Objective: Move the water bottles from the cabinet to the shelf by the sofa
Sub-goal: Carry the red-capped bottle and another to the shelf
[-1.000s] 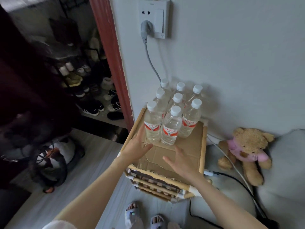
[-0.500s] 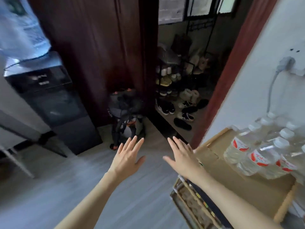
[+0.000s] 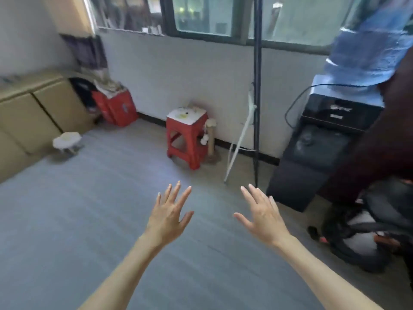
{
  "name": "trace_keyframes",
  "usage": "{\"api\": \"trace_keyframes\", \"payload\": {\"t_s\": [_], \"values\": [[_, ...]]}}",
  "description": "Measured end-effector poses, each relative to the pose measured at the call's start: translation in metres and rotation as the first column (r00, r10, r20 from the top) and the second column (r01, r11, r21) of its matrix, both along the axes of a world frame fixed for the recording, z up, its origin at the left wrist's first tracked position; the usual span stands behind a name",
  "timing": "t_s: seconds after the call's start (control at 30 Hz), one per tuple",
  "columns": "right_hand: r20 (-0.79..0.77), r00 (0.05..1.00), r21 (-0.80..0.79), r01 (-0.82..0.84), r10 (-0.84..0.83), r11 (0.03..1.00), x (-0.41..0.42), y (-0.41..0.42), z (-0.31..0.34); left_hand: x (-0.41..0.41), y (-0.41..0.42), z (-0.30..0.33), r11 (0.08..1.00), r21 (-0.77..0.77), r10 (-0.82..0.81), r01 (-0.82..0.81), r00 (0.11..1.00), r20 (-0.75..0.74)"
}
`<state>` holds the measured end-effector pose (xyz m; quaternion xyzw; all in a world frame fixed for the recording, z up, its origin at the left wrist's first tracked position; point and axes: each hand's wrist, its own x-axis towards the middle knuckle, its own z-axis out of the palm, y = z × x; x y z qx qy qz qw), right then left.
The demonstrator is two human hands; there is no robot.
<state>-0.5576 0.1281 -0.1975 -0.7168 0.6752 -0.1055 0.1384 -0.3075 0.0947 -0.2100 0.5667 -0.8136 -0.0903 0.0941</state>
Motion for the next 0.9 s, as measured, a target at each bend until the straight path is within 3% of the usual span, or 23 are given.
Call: {"api": "trace_keyframes", "payload": {"t_s": [0.2,0.47,0.63,0.8,0.9], "values": [[0.032,0.925,-0.155,-0.369,0.378,0.916,0.161,-0.127,0.034,0.143,-0.036,0.04,0.914,-0.131,0.379,-0.383,0.924,-0.052],[0.011,0.753,-0.299,-0.626,0.658,0.72,0.353,-0.292,0.075,0.301,-0.121,0.071,0.704,-0.2,0.677,-0.682,0.729,-0.1],[0.005,0.65,-0.274,-0.73,0.76,0.626,0.464,-0.371,0.088,0.392,-0.169,0.087,0.6,-0.22,0.78,-0.769,0.624,-0.053],[0.004,0.591,-0.226,-0.786,0.807,0.576,0.575,-0.44,0.092,0.492,-0.224,0.106,0.536,-0.172,0.844,-0.826,0.528,0.097],[0.002,0.565,-0.234,-0.802,0.825,0.55,0.636,-0.475,0.092,0.54,-0.262,0.111,0.509,-0.257,0.856,-0.821,0.514,0.054]]}}
